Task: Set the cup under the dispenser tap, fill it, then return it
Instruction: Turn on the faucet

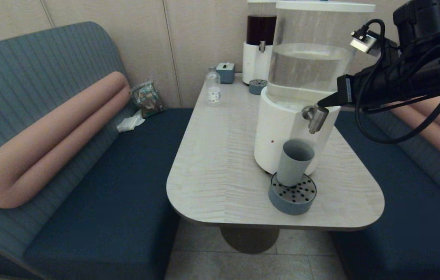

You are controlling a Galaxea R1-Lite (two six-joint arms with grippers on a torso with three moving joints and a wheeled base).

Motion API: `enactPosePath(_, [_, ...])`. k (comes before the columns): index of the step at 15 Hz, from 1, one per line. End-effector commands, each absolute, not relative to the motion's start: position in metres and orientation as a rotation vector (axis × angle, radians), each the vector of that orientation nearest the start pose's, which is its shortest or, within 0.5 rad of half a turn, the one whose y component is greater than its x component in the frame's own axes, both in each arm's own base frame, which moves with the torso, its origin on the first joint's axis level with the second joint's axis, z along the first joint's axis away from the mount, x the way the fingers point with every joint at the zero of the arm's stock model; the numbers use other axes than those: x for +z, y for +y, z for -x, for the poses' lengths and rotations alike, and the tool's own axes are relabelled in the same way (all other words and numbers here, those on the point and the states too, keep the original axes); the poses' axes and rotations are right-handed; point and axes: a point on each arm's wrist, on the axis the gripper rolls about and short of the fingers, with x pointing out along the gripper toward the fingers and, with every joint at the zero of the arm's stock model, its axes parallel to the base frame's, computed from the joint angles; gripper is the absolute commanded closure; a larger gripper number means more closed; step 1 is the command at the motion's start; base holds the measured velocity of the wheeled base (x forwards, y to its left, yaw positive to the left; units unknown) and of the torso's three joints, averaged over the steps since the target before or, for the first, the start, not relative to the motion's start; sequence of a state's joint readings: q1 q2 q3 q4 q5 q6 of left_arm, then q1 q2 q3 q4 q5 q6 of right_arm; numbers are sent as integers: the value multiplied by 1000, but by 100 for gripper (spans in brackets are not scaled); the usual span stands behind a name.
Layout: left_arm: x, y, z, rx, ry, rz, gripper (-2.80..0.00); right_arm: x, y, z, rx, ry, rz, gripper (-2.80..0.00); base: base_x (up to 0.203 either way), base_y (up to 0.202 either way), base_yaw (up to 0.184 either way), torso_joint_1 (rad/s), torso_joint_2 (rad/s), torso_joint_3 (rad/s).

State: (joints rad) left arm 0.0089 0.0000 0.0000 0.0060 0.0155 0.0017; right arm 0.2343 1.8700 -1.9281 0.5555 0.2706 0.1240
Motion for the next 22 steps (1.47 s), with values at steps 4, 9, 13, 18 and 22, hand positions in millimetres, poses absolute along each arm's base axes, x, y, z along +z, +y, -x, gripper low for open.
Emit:
enactPosePath(4, [74, 0, 23, 25, 9, -2, 0, 320, 90, -339, 488, 547, -132, 0, 0, 0, 0, 0, 0, 0])
enactPosePath(9, [74, 0, 23, 25, 9, -2, 0, 319, 90, -341, 492, 550, -133, 0, 0, 0, 0, 0, 0, 0])
enactPosePath(13, [74, 0, 23, 25, 9, -2, 0, 320, 94, -340, 521, 537, -134, 0, 0, 0, 0, 0, 0, 0])
enactPosePath(18, [74, 0, 23, 25, 9, -2, 0, 319, 96, -341, 534, 537, -116, 0, 0, 0, 0, 0, 0, 0])
enactPosePath(22, [74, 0, 23, 25, 9, -2, 0, 320, 99, -338, 548, 536, -114, 0, 0, 0, 0, 0, 0, 0])
